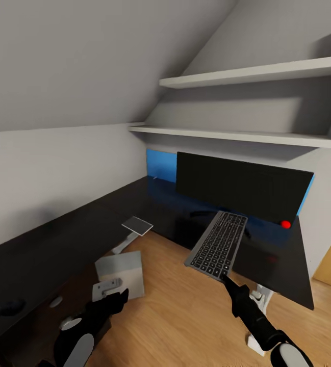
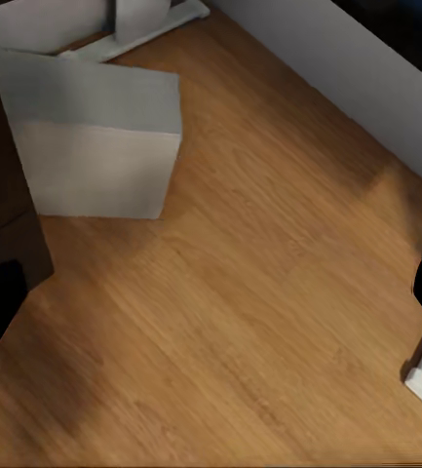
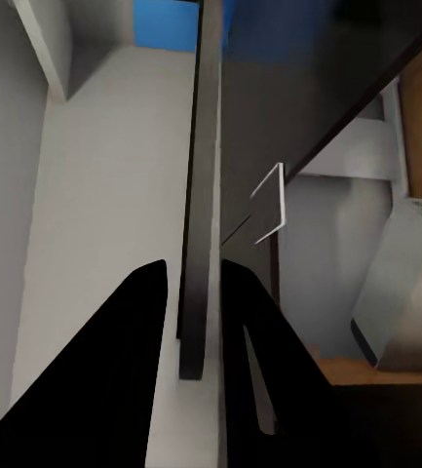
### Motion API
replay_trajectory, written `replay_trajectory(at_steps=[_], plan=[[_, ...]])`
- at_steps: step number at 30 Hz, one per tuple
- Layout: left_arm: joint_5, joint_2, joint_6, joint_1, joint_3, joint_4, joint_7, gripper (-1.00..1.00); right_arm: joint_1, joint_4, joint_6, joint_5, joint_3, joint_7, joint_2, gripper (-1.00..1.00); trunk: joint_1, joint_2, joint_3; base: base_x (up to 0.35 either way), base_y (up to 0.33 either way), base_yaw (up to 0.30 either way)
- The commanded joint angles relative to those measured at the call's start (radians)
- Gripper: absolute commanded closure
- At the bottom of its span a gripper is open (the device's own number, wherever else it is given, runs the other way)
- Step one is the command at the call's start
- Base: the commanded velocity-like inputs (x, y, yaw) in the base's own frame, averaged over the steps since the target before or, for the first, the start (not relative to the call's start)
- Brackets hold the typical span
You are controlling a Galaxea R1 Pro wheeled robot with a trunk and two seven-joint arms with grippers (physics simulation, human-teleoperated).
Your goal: In the bedroom, organize the workspace by keeping the computer under the desk, ensuring the monitor is on the desk, placing the keyboard on the desk next to the monitor, placing the mouse on the desk next to the keyboard, moving the folder from the swivel chair onto the desk next to the mouse, stacking the notebook on top of the folder with the pen on top of the notebook, and positioning the swivel chair next to the desk.
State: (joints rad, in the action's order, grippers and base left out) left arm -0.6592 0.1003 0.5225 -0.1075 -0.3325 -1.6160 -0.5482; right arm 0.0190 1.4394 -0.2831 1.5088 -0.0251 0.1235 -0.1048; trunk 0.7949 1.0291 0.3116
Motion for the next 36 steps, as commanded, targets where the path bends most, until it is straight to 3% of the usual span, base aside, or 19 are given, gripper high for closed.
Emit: replay_trajectory(at_steps=[1,6,13,36], plan=[[-0.010,0.001,0.001,-0.001,-0.002,-0.002,-0.010,-1.00,0.001,-0.002,-0.002,0.011,0.002,0.004,0.000,1.00,0.000,0.001,0.001,0.000,0.000,-0.269],[-0.010,0.001,0.001,-0.001,-0.002,-0.002,-0.010,-1.00,0.001,-0.006,-0.002,0.014,0.009,0.005,0.000,1.00,0.000,0.001,0.001,0.000,0.000,-0.269],[-0.010,0.001,0.001,-0.001,-0.002,-0.002,-0.010,-1.00,0.001,-0.007,-0.004,0.082,0.011,0.001,-0.002,1.00,0.000,0.001,0.001,0.000,0.000,-0.270],[-0.011,0.001,0.001,-0.001,-0.008,-0.001,-0.010,-1.00,0.001,-0.022,-0.005,0.085,0.011,0.001,-0.003,1.00,0.000,0.001,0.001,0.000,0.000,-0.271]])
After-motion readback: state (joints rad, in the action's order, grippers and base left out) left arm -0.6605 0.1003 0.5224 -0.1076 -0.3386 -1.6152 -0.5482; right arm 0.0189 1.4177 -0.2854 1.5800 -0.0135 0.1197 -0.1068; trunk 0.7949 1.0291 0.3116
